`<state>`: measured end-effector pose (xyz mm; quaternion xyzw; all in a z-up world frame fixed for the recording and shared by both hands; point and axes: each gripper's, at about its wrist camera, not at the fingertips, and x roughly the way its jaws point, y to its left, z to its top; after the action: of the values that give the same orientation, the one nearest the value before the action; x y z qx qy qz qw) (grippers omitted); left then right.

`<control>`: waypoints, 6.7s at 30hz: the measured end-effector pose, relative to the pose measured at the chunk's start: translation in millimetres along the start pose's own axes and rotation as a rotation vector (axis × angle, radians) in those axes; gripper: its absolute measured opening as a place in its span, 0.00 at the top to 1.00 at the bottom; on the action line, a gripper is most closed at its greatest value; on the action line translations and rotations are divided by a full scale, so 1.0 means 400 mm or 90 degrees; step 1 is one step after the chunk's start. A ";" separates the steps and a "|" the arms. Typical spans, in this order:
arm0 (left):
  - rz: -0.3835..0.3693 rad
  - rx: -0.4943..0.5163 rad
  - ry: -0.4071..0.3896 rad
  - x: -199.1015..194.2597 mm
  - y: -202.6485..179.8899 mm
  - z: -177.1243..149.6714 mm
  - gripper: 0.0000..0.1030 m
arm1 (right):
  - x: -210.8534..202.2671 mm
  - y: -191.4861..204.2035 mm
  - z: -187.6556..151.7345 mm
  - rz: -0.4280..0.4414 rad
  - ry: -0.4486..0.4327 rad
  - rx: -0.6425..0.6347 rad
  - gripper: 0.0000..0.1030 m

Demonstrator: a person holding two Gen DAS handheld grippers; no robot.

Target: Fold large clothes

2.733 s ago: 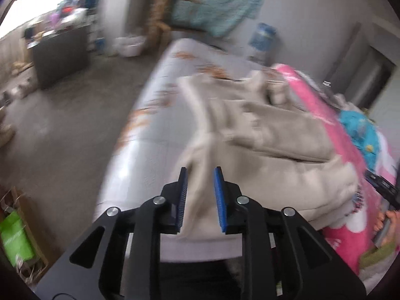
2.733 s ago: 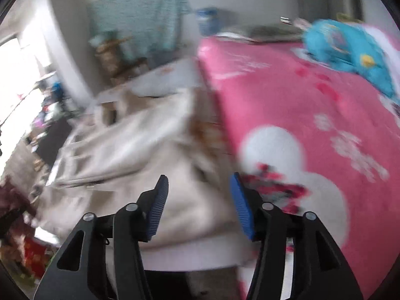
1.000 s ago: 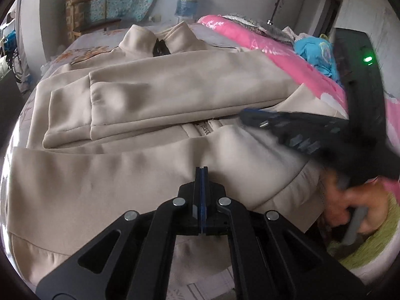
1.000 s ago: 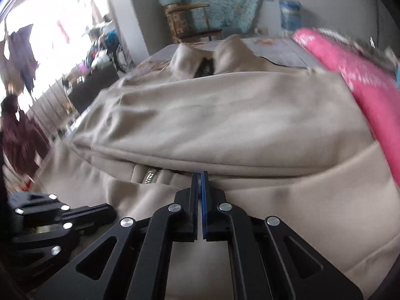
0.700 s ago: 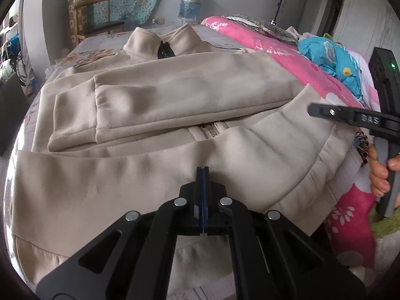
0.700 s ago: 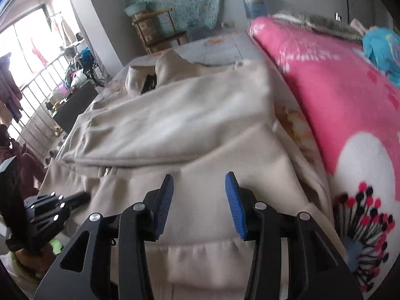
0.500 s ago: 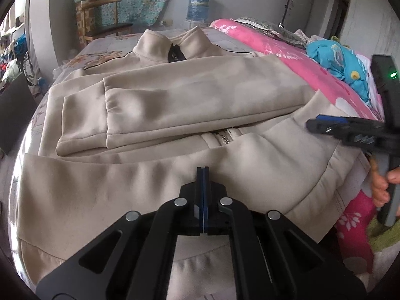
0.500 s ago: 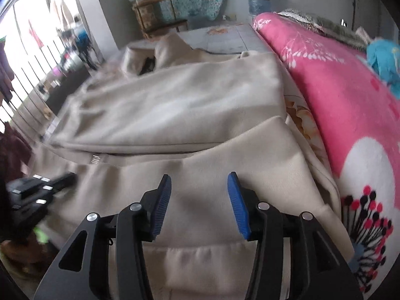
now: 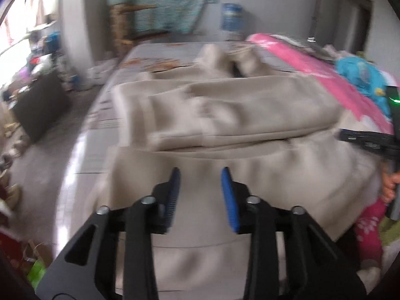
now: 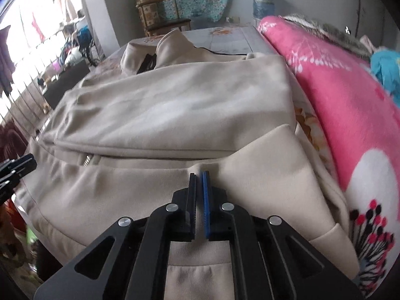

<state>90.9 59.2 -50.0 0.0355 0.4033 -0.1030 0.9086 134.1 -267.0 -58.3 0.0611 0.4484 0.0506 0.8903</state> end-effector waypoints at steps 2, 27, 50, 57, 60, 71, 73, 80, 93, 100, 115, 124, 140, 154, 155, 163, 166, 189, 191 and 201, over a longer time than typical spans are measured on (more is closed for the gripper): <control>0.039 0.001 0.038 0.031 0.027 0.003 0.59 | -0.018 0.007 0.004 0.018 -0.007 0.013 0.91; 0.131 0.079 -0.126 -0.014 -0.043 0.076 0.99 | 0.018 0.255 0.043 0.041 -0.018 -0.119 0.97; -0.179 0.096 0.004 0.105 -0.204 0.046 0.85 | 0.079 0.250 0.018 0.033 0.001 -0.110 0.97; -0.167 0.085 0.013 0.110 -0.205 0.032 0.85 | -0.001 0.192 0.018 0.027 -0.031 -0.072 0.93; -0.165 0.082 0.010 0.111 -0.204 0.036 0.85 | -0.018 0.116 0.013 -0.006 -0.030 -0.040 0.90; -0.154 0.102 0.006 0.104 -0.209 0.032 0.85 | 0.008 -0.112 0.054 -0.047 -0.072 0.091 0.92; -0.153 0.103 0.005 0.103 -0.209 0.032 0.85 | -0.012 -0.139 0.055 -0.025 -0.077 0.115 0.93; -0.153 0.089 0.005 0.102 -0.207 0.031 0.85 | -0.127 -0.067 0.030 0.062 -0.106 0.076 0.76; -0.174 0.055 0.006 0.104 -0.190 0.029 0.85 | -0.001 0.191 -0.115 0.187 -0.018 -0.089 0.67; -0.133 0.024 -0.009 0.015 -0.096 -0.040 0.84 | -0.008 0.202 -0.119 0.179 -0.014 -0.115 0.67; 0.032 -0.108 -0.003 -0.013 0.149 -0.062 0.85 | -0.064 0.131 -0.072 0.103 -0.029 -0.088 0.63; 0.045 -0.081 -0.003 -0.025 0.136 -0.053 0.75 | -0.082 -0.077 -0.058 -0.117 -0.030 0.000 0.63; -0.028 0.050 0.053 0.002 -0.095 -0.051 0.42 | -0.039 0.264 -0.128 0.087 0.026 -0.194 0.31; 0.051 -0.011 0.090 0.080 -0.098 0.057 0.23 | -0.017 0.175 -0.009 -0.016 0.012 -0.067 0.13; 0.060 -0.015 0.104 0.096 -0.097 0.055 0.23 | -0.001 0.169 -0.008 -0.027 0.022 -0.061 0.12; 0.077 -0.027 0.113 0.113 -0.093 0.053 0.16 | 0.054 0.163 -0.035 -0.063 0.058 -0.073 0.06; 0.076 -0.031 0.115 0.114 -0.092 0.054 0.14 | 0.053 0.162 -0.034 -0.061 0.059 -0.073 0.06; 0.078 -0.034 0.117 0.120 -0.092 0.056 0.11 | 0.050 0.160 -0.033 -0.053 0.063 -0.077 0.06; 0.078 -0.035 0.117 0.120 -0.092 0.056 0.10 | 0.050 0.160 -0.034 -0.054 0.062 -0.080 0.06; 0.078 -0.035 0.117 0.122 -0.091 0.055 0.10 | 0.050 0.162 -0.037 -0.058 0.067 -0.084 0.06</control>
<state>130.7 12.7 -70.7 0.0443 0.4847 -0.0323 0.8730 131.7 -199.2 -72.9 -0.0213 0.4928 0.0425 0.8689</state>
